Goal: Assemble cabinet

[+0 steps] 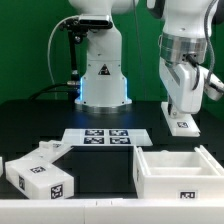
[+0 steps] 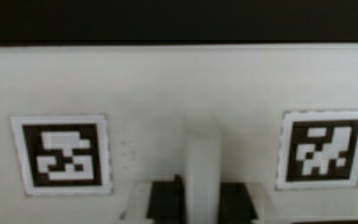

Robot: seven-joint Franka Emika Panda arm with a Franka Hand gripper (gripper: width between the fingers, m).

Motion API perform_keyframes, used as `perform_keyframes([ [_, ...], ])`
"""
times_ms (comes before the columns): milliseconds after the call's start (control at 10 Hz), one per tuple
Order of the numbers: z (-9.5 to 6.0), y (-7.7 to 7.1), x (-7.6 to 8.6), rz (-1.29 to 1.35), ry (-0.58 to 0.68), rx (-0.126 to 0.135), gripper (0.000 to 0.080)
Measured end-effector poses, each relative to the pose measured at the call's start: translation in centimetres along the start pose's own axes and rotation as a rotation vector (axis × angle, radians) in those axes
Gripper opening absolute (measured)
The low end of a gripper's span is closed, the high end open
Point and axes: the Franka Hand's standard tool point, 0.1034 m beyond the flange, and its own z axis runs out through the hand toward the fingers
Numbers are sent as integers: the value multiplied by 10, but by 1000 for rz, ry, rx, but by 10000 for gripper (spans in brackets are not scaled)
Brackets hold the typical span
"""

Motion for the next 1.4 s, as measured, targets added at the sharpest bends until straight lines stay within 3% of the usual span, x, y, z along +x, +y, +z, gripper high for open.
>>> perform_keyframes([
  [200, -2, -11, 13, -7, 3, 127, 64],
  [400, 1, -12, 10, -13, 2, 237, 64],
  [500, -1, -14, 11, -11, 3, 319, 64],
  [600, 4, -11, 14, -47, 3, 295, 64],
  [700, 1, -21, 26, -49, -14, 242, 64],
  [800, -5, -34, 39, -18, -27, 237, 64],
  [900, -5, -37, 41, -8, -31, 245, 64],
  [1200, -2, -36, 39, -27, -27, 238, 64],
  [1400, -1, -55, 38, -32, -25, 219, 64],
])
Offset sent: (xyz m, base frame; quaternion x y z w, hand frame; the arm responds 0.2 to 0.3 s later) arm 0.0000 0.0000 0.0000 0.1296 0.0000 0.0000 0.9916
